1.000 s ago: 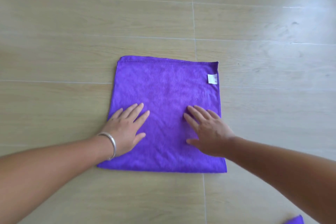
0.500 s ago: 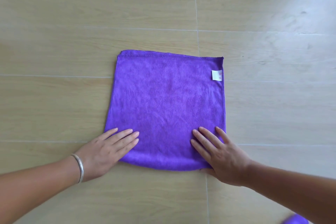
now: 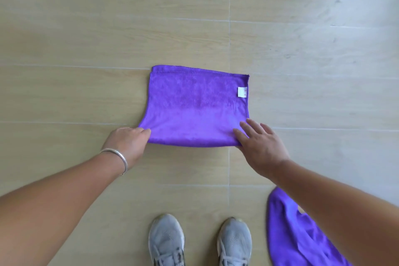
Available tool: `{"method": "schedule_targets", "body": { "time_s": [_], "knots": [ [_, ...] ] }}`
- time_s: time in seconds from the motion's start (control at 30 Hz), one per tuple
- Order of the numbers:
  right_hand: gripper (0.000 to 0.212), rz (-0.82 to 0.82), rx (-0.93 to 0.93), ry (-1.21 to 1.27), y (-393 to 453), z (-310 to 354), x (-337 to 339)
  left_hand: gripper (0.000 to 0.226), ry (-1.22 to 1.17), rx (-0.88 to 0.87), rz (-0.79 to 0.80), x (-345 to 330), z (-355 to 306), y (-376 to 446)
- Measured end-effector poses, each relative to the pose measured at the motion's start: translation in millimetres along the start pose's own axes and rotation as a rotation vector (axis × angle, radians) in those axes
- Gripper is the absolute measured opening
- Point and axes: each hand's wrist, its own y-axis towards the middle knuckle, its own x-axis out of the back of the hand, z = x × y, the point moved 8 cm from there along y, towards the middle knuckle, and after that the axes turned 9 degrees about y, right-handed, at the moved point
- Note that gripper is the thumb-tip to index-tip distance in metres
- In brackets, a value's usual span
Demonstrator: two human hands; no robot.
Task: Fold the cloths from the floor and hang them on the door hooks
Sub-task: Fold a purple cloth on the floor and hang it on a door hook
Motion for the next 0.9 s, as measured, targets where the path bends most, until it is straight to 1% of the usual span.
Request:
{"method": "schedule_targets", "body": {
  "time_s": [0.07,0.13,0.2,0.27,0.37,0.43,0.47,0.5,0.57,0.63,0.7,0.9],
  "knots": [
    [0.040,0.013,-0.013,-0.016,-13,6,37,0.025,0.047,0.034,0.060,27,17,-21],
    [0.042,0.020,-0.017,-0.039,-28,14,79,0.030,0.054,0.049,0.087,60,34,-44],
    [0.045,0.022,-0.018,-0.059,-43,24,123,0.033,0.017,0.071,0.096,93,51,-66],
    [0.041,0.006,-0.029,-0.066,-60,30,170,0.035,-0.048,0.097,0.089,130,71,-90],
    [0.039,-0.004,-0.082,-0.029,-84,34,243,0.038,-0.172,0.120,0.028,191,107,-126],
    [0.038,-0.016,-0.139,0.080,-102,34,294,0.034,-0.250,0.128,-0.039,236,132,-151],
    [0.036,-0.046,-0.146,0.146,-111,36,322,0.032,-0.284,0.130,-0.070,259,144,-165],
    [0.035,-0.072,-0.135,0.197,-121,40,349,0.031,-0.311,0.129,-0.080,283,155,-178],
    [0.034,-0.086,-0.102,0.256,-142,51,409,0.025,-0.332,0.113,-0.053,334,177,-204],
    [0.032,-0.083,-0.074,0.270,-162,62,466,0.017,-0.300,0.097,-0.014,388,199,-232],
    [0.033,-0.138,-0.066,0.269,-182,68,525,0.020,-0.269,0.105,-0.011,442,223,-258],
    [0.033,-0.262,-0.017,0.163,-238,85,688,0.029,-0.283,0.144,-0.188,588,284,-341]
  ]
}}
